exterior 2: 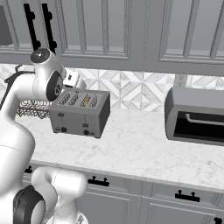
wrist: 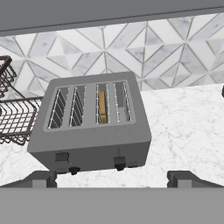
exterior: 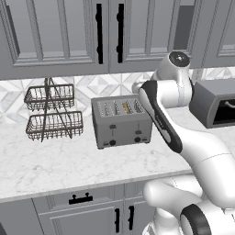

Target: Start the toaster. Once the lever pops up, take the bread to the plate on the dining counter.

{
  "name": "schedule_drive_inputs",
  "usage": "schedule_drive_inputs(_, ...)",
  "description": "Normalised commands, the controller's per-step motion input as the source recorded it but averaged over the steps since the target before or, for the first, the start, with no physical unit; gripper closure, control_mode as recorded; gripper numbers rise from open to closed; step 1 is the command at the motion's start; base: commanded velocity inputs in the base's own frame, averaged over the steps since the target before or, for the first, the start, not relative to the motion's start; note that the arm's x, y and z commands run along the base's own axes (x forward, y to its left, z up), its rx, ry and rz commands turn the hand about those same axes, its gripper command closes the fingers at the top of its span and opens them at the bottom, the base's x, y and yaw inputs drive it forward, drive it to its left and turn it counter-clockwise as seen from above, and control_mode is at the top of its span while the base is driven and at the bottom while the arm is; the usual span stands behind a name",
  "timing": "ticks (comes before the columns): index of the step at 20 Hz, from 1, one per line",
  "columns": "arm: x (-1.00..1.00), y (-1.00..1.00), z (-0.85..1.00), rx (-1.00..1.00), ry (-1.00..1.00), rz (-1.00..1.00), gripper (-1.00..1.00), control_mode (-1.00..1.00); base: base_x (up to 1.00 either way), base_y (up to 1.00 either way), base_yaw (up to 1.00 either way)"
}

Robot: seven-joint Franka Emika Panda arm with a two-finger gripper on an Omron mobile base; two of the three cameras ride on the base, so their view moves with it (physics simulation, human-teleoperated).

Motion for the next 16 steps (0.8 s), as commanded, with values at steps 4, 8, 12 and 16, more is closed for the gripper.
schedule_drive_inputs(4,0.00,0.00,0.00,0.00,0.00,0.00,-1.00,-1.00,0.00,0.00,0.00)
schedule_drive_inputs(8,0.00,0.00,0.00,0.00,0.00,0.00,-1.00,-1.00,0.00,0.00,0.00)
schedule_drive_inputs(12,0.00,0.00,0.00,0.00,0.00,0.00,-1.00,-1.00,0.00,0.00,0.00)
schedule_drive_inputs(16,0.00,0.00,0.00,0.00,0.00,0.00,-1.00,-1.00,0.00,0.00,0.00)
